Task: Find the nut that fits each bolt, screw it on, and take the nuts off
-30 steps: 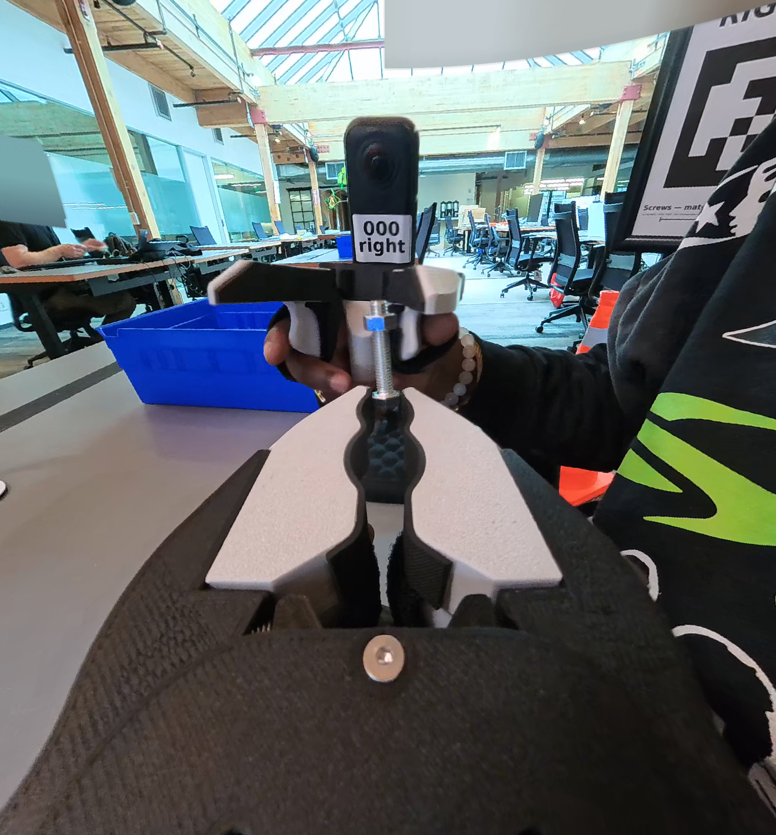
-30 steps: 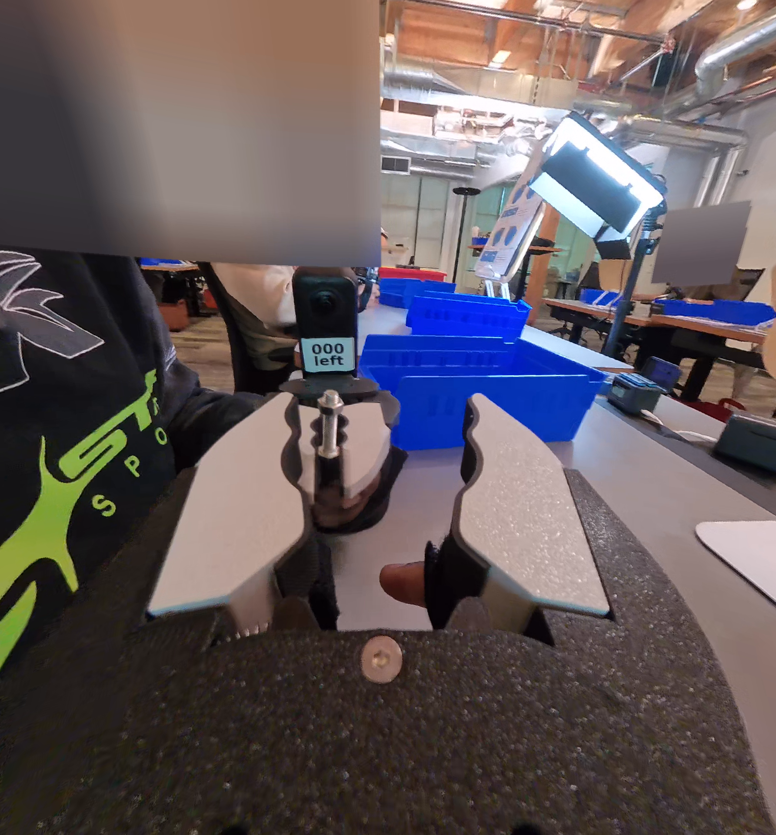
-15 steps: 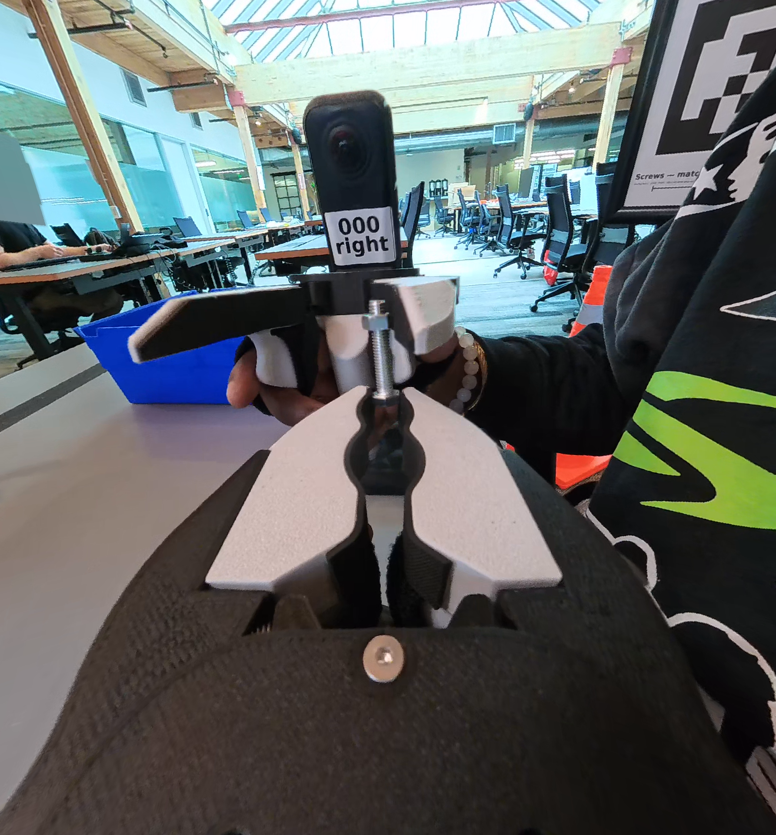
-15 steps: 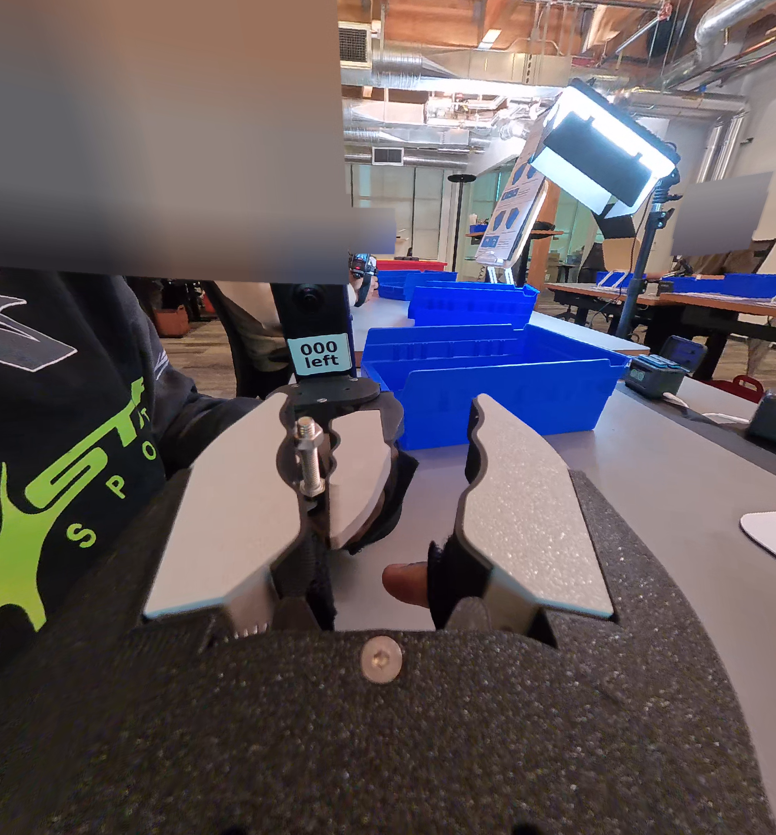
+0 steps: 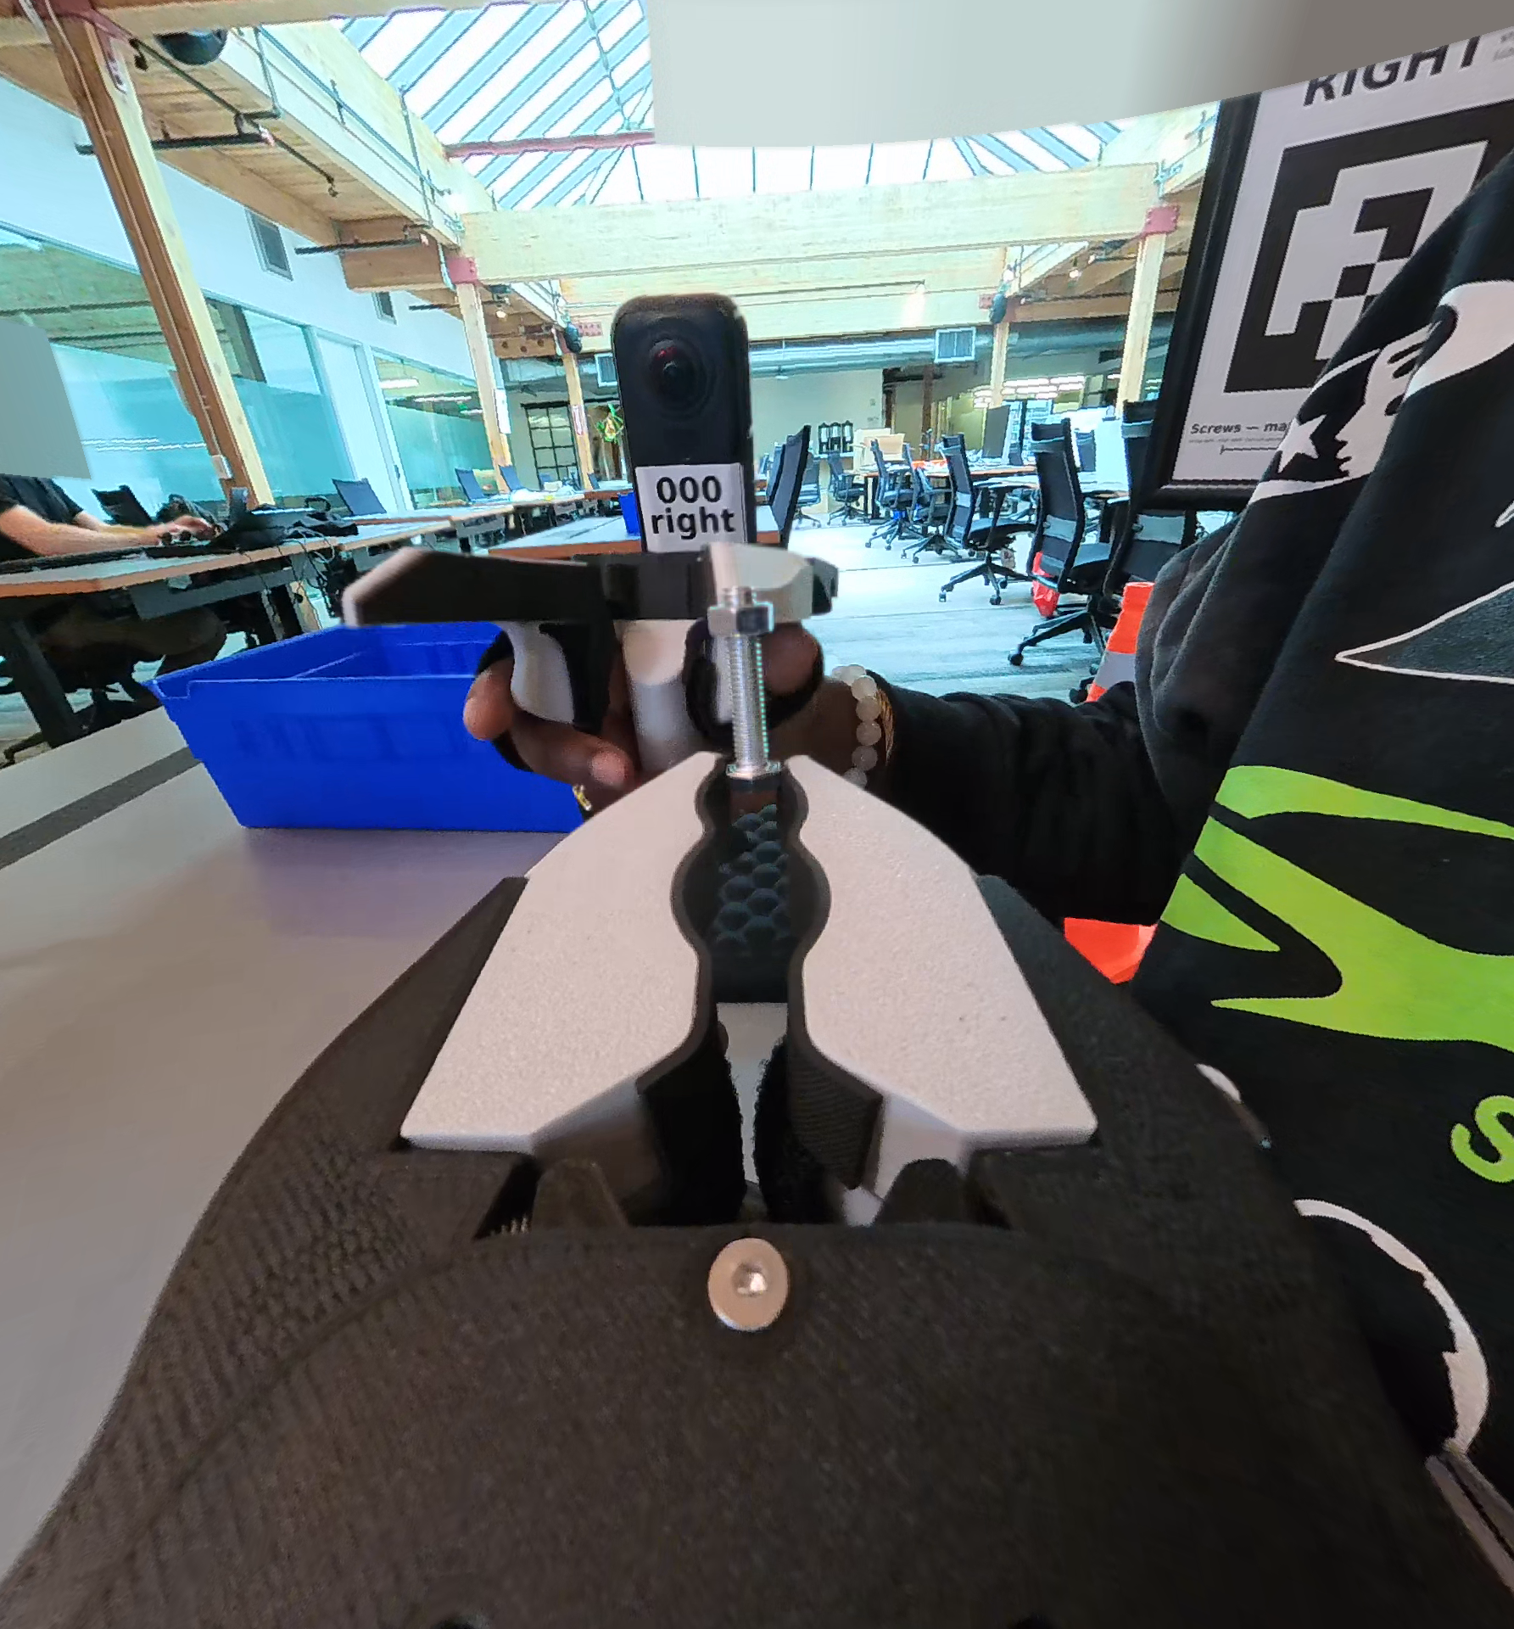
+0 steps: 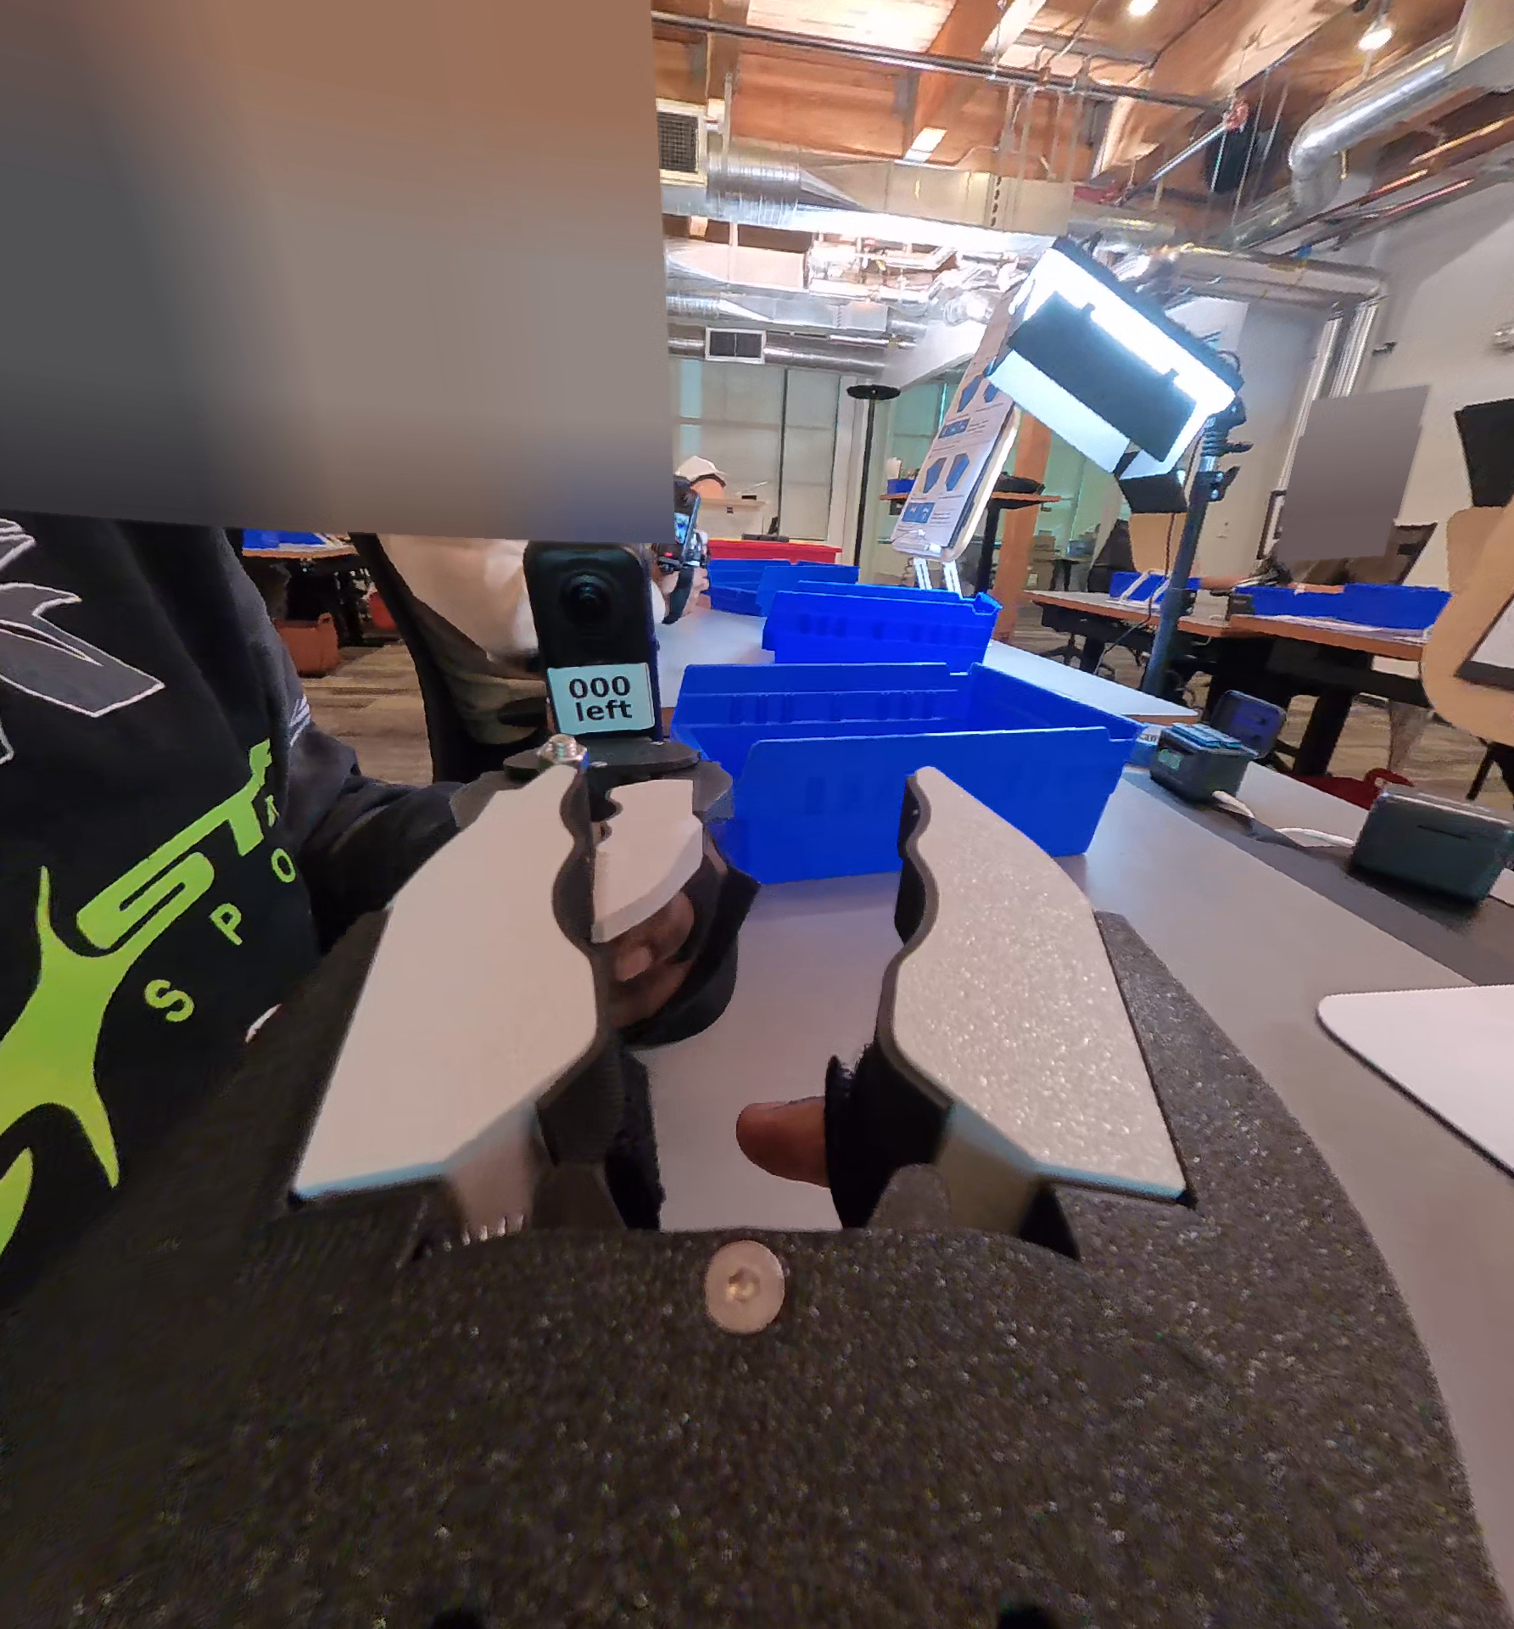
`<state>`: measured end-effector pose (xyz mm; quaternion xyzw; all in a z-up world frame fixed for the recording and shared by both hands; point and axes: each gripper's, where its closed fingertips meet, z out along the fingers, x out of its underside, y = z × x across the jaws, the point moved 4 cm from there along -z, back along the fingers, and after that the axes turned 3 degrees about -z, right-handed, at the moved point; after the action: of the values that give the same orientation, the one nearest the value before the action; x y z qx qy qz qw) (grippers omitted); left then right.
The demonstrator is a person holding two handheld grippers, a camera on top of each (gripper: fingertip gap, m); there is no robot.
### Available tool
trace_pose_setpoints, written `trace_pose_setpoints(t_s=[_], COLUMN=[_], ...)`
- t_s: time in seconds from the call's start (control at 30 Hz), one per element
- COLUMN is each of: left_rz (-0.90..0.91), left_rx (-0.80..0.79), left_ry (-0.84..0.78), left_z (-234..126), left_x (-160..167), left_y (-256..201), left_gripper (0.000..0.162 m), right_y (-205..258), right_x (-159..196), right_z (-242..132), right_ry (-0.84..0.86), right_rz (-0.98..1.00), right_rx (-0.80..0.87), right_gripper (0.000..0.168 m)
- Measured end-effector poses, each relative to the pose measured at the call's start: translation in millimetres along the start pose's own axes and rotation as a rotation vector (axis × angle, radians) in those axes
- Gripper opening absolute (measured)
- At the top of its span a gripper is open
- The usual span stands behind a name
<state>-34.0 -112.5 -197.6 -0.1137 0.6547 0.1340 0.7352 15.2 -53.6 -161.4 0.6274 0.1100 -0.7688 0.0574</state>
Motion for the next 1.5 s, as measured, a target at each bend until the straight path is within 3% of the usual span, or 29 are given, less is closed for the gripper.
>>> trace_pose_setpoints(t_s=[0.5,1.23,1.5], left_rz=[0.038,-0.003,0.038], left_rx=[-0.013,0.030,-0.001], left_ry=[0.086,-0.022,0.065], left_z=[7.0,-0.2,6.3], left_x=[10.8,-3.8,7.4], left_y=[-1.5,-2.4,-2.1], left_gripper=[0.010,0.010,0.010], right_y=[22.2,7.8,23.4], right_x=[12.0,-5.3,3.7], right_z=[33.1,4.0,27.0], right_ry=[0.040,-0.012,0.010], right_rz=[0.016,-0.007,0.006], right_rx=[-0.057,-0.032,-0.073], right_gripper=[0.076,0.074,0.079])
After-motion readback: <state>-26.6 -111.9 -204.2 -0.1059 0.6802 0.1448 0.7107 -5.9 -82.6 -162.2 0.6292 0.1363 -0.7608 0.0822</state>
